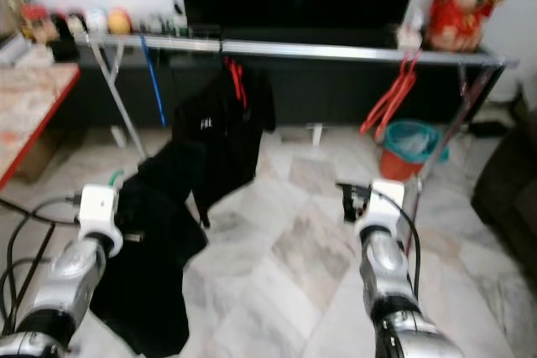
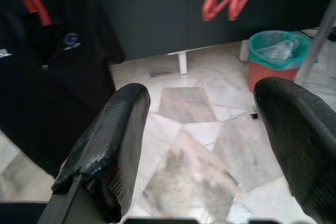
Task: Hang hanger
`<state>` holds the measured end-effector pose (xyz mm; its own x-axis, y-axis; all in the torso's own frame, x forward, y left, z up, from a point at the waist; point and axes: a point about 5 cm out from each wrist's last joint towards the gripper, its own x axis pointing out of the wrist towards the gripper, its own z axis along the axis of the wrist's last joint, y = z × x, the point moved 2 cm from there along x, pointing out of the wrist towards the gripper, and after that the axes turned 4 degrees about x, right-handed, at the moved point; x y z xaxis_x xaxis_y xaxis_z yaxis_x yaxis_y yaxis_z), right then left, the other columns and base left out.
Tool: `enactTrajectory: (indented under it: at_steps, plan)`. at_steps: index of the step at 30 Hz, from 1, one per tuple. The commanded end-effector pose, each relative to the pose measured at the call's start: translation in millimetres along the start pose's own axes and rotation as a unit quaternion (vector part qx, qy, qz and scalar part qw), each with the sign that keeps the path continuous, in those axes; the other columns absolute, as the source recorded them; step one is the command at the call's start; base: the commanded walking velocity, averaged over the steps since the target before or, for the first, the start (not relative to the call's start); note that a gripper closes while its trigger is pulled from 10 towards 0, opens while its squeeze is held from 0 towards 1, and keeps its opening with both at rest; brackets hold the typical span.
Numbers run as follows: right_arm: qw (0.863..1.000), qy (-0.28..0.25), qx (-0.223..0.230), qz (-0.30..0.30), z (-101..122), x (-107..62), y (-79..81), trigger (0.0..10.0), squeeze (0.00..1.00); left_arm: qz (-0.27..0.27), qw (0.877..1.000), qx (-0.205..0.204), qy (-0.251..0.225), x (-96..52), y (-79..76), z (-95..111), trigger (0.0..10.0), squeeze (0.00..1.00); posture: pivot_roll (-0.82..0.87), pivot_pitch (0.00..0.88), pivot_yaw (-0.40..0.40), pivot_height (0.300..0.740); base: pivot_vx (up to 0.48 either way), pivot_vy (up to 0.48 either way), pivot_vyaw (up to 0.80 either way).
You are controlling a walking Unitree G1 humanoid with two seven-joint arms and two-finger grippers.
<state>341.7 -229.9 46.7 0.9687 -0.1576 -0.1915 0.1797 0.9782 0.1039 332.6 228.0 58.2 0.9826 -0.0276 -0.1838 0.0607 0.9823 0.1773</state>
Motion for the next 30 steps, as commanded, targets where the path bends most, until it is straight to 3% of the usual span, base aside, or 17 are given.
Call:
enactTrajectory:
  at_steps: [1, 10, 21, 26, 30]
  plan:
    - [1.0, 0.0, -0.003, -0.015, 5, 1.6, -11.1, 10.0, 0.0, -0.006, 1.0, 0.0, -0.014, 3.7, -5.2, 7, 10.0, 0.0, 0.07, 0.0, -0.008, 0.74, 0.435, 0.0, 0.0]
    - [1.0, 0.0, 0.003, -0.021, 5, 2.8, -8.6, 10.0, 0.0, -0.008, 1.0, 0.007, -0.016, 5.5, -5.5, 8, 10.0, 0.0, 0.08, 0.0, -0.002, 0.74, 0.431, 0.0, 0.0]
    - [1.0, 0.02, 0.014, -0.019, -8, -2.0, -5.0, 10.0, 0.0, 0.003, 1.0, 0.009, -0.013, 0.4, -1.5, 2, 10.0, 0.0, 0.08, 0.0, -0.004, 0.74, 0.0, -0.049, 0.0]
    - [0.996, 0.073, 0.02, -0.042, -41, -18.0, -9.1, 10.0, 0.0, -0.002, 1.0, 0.007, -0.007, -1.7, -6.9, -4, 10.0, 0.0, 0.07, 0.0, 0.006, 0.74, 0.0, -0.272, 0.0]
    - [0.984, 0.172, 0.004, -0.044, -93, -49.1, -10.4, 10.0, 0.0, -0.006, 1.0, 0.002, -0.009, -1.0, -13.3, -3, 10.0, 0.0, 0.07, 0.0, 0.001, 0.74, 0.0, -0.27, 0.0]
